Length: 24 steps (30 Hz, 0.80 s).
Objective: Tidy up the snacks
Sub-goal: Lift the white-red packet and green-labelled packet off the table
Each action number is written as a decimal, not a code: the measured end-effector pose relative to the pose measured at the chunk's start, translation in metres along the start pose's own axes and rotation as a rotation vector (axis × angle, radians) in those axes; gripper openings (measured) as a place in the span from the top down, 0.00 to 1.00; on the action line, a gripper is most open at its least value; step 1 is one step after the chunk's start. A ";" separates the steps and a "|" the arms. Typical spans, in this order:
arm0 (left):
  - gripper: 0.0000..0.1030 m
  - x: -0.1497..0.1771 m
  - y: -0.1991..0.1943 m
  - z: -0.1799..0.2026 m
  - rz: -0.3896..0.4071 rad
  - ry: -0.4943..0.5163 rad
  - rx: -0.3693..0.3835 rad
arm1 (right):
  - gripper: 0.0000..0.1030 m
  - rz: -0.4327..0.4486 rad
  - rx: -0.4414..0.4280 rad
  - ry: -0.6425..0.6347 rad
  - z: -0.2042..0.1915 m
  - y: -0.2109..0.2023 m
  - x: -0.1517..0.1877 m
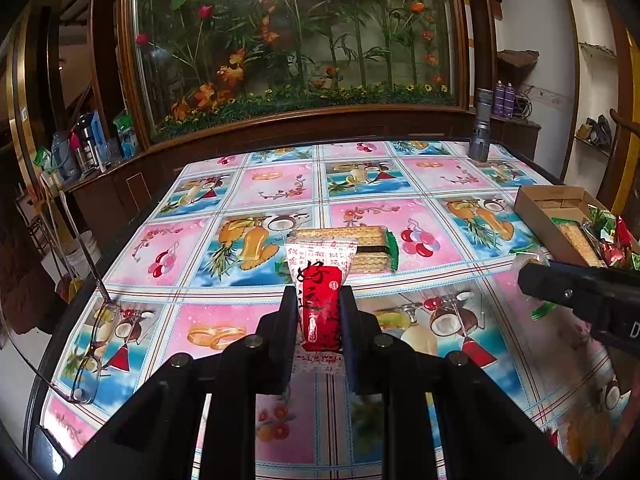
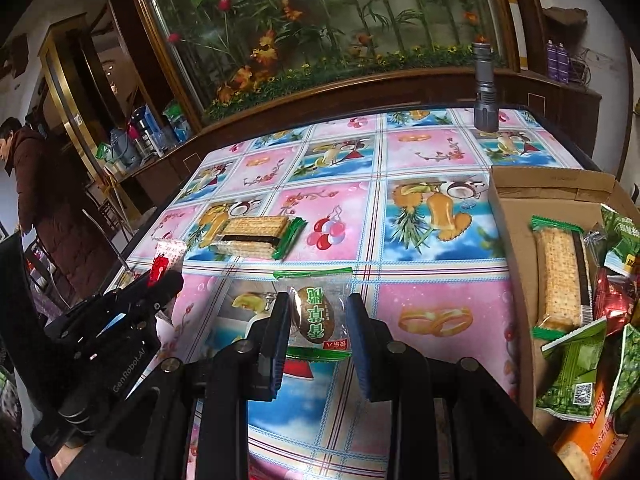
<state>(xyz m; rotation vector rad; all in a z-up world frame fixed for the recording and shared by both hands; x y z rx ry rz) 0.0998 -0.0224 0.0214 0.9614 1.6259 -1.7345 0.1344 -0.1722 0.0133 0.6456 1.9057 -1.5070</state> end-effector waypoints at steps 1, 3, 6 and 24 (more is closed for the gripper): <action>0.82 0.000 0.000 0.000 0.000 0.001 -0.002 | 0.70 0.001 0.000 0.001 0.000 0.000 0.000; 0.81 0.000 -0.001 0.000 0.004 0.003 -0.008 | 0.70 0.002 -0.001 0.003 0.001 -0.001 0.000; 0.81 -0.001 -0.002 0.001 0.010 0.006 -0.014 | 0.70 0.004 0.000 0.003 0.001 -0.002 0.000; 0.81 -0.003 -0.010 0.005 0.050 0.044 -0.029 | 0.70 0.038 0.023 0.030 0.012 -0.009 -0.008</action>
Point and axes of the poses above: each gripper's, at about its wrist camera, not at the fingertips, and y roughly the way its jaws point, z to its right, x to its underside, the point moved 4 cm from there along y, roughly the way its jaws point, and after that the axes turned 10 degrees about x, right-handed, at the moved point
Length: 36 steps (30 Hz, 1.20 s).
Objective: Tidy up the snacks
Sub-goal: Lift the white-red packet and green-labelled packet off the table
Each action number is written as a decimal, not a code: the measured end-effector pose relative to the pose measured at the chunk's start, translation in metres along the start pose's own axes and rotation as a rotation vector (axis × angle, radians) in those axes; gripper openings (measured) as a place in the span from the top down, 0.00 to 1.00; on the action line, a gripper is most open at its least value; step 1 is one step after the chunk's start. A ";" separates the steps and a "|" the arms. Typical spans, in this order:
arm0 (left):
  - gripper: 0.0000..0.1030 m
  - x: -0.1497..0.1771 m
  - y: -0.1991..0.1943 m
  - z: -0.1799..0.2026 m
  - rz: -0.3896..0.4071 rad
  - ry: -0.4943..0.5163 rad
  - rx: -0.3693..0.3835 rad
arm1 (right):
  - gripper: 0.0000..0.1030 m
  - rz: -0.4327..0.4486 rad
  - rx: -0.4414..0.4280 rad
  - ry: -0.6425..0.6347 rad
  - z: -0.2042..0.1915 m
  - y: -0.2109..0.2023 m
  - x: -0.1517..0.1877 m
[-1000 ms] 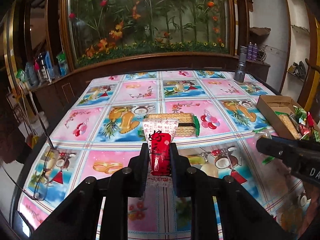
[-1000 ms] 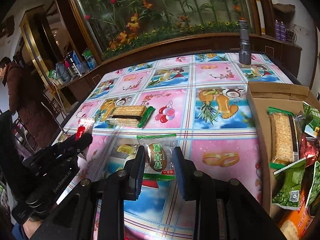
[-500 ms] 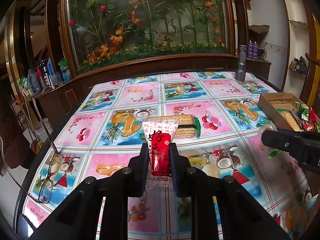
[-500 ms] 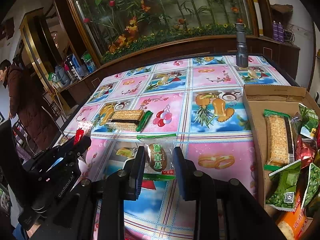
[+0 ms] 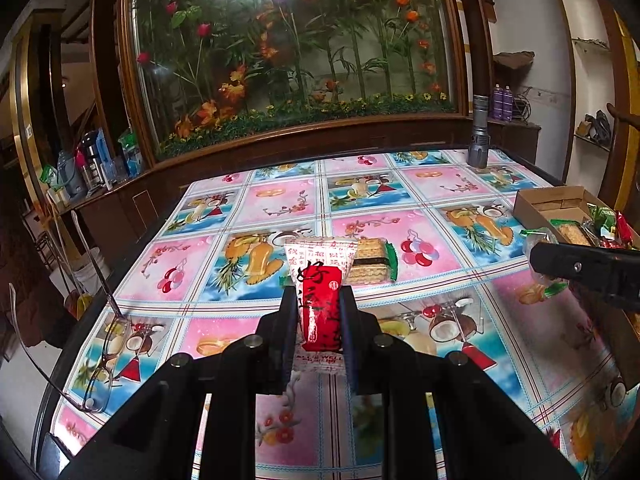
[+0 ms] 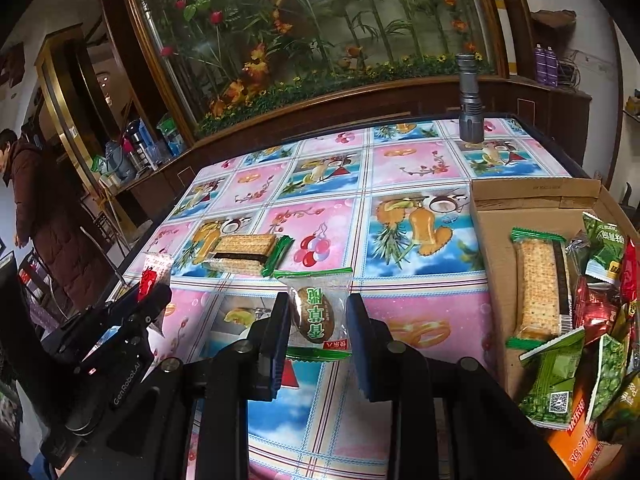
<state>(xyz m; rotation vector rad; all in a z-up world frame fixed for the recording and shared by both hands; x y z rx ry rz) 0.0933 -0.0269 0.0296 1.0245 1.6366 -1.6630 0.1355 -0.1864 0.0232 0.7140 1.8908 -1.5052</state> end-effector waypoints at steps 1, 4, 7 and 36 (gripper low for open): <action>0.81 0.000 -0.001 0.000 0.003 0.003 -0.002 | 0.70 0.003 0.001 0.001 0.001 -0.001 -0.001; 0.81 -0.001 -0.002 0.002 0.013 0.013 -0.006 | 0.70 0.012 0.009 0.001 0.003 -0.002 -0.002; 0.81 -0.001 -0.004 0.004 0.023 0.023 -0.006 | 0.70 0.026 0.023 0.006 0.007 -0.005 -0.005; 0.81 -0.007 -0.010 0.029 0.028 0.038 0.130 | 0.71 0.176 0.199 0.430 0.185 -0.074 -0.028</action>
Point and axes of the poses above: each gripper's, at about its wrist camera, not at the fingertips, and y roughly the way its jaws point, z to its right, x to its underside, the point moved 4 cm from there along y, roughly the way its jaws point, and after that the axes turned 10 degrees about x, right-handed, at the moved point
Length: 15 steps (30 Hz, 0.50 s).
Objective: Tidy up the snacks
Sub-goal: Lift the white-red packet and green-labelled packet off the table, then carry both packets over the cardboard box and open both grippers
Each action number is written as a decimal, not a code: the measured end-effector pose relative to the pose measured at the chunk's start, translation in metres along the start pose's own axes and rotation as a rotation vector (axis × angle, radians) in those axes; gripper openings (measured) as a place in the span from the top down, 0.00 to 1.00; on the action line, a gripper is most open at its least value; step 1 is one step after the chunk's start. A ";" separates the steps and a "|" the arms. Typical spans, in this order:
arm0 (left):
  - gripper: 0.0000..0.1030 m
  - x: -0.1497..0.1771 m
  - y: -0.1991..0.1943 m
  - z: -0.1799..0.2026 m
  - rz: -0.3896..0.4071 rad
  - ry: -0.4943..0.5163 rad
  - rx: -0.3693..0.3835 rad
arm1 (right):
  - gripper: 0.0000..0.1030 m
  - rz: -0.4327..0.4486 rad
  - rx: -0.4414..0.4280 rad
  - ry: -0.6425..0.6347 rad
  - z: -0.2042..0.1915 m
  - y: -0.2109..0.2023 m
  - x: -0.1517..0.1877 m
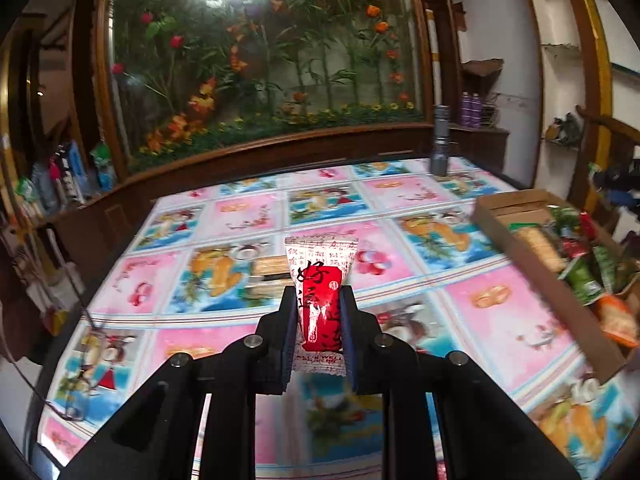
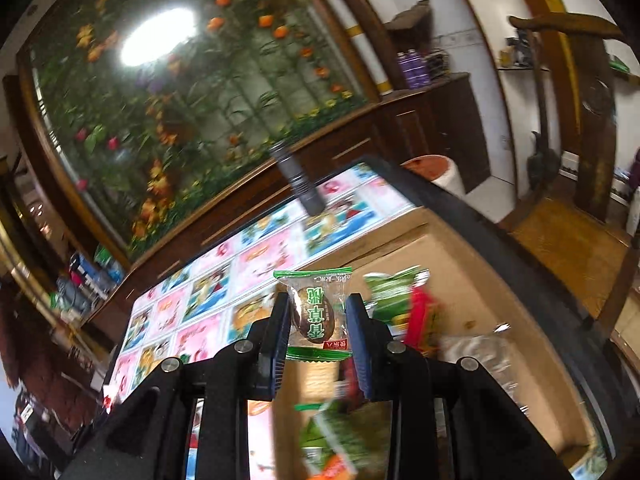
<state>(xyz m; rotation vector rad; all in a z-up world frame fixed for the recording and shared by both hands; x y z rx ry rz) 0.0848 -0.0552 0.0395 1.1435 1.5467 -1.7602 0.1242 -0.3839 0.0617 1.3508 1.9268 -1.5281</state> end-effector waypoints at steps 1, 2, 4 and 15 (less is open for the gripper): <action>0.81 -0.002 -0.001 0.006 0.005 0.010 0.011 | 0.71 -0.013 0.002 0.013 0.005 0.003 -0.001; 0.81 -0.004 -0.004 0.016 0.013 0.036 0.022 | 0.71 -0.022 0.000 0.023 0.008 0.004 -0.001; 0.81 -0.005 -0.006 0.036 0.012 0.073 0.043 | 0.71 -0.050 -0.004 0.043 0.015 0.009 -0.002; 0.81 -0.026 -0.001 0.168 -0.041 0.112 0.351 | 0.71 -0.073 -0.032 0.132 0.046 0.010 -0.013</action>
Point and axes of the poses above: each gripper's, at about its wrist camera, not at the fingertips, and y roughly the way its jaws point, z to its right, x to its underside, the point moved 4 cm from there along y, roughly the way its jaws point, and after that the axes turned 10 degrees about x, right-handed, at the moved point
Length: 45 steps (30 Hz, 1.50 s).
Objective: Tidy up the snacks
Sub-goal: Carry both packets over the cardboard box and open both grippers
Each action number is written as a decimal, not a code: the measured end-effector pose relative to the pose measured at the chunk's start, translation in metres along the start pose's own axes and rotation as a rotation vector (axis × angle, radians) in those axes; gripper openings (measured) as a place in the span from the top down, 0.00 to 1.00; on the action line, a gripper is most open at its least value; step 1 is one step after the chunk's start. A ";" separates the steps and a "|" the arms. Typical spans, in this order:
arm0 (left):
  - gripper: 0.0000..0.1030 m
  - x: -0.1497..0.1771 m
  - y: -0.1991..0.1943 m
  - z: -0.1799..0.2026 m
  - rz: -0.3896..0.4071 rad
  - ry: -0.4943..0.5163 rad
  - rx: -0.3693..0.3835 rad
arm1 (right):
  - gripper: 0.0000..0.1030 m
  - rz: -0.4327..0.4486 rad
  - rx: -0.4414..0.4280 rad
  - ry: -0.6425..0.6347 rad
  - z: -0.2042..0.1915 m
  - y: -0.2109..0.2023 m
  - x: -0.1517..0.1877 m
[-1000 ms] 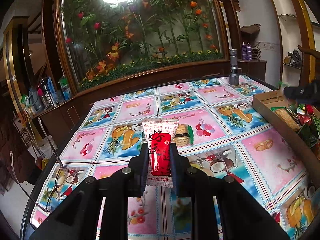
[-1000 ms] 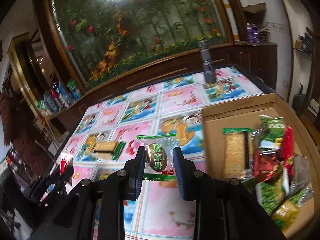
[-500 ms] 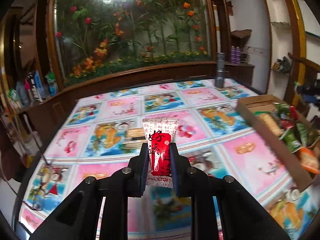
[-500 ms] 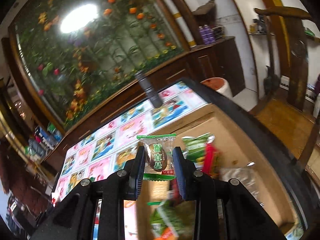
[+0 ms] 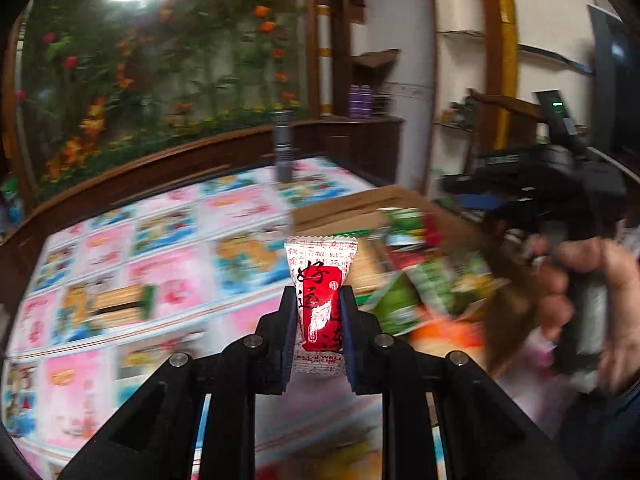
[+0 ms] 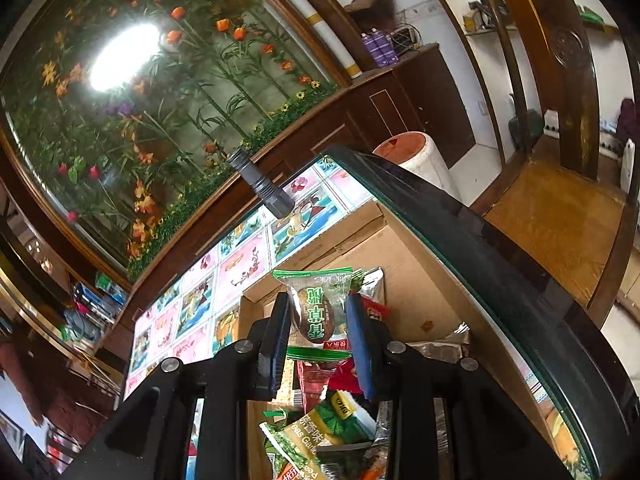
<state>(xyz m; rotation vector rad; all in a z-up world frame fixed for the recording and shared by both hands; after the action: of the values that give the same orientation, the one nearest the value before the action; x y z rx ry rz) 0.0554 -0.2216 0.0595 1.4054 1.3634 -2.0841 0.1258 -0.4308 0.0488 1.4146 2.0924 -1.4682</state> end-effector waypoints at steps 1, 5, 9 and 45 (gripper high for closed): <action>0.81 -0.003 0.006 0.009 -0.005 -0.004 0.025 | 0.71 -0.002 -0.007 0.011 0.002 0.000 -0.001; 0.81 -0.008 0.030 0.039 -0.031 -0.013 0.090 | 0.71 -0.014 -0.017 0.035 0.011 0.000 -0.004; 0.81 -0.002 0.054 0.053 -0.065 -0.025 0.115 | 0.71 -0.041 -0.012 0.031 0.016 0.004 -0.002; 0.80 0.016 0.075 0.071 -0.063 0.102 0.041 | 0.71 -0.142 0.074 -0.034 0.013 0.028 0.013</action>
<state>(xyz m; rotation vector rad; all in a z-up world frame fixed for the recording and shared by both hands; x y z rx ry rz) 0.0565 -0.3144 0.0114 1.5231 1.4291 -2.1171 0.1367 -0.4334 0.0176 1.2799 2.1784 -1.6262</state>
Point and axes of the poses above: each gripper's, at about its wrist camera, not at the fingertips, and y roughly the way its jaws point, z to its right, x to its underside, the point moved 4 cm from there along y, roughly the way its jaws point, and after that the axes turned 10 degrees about x, right-handed, at the moved point
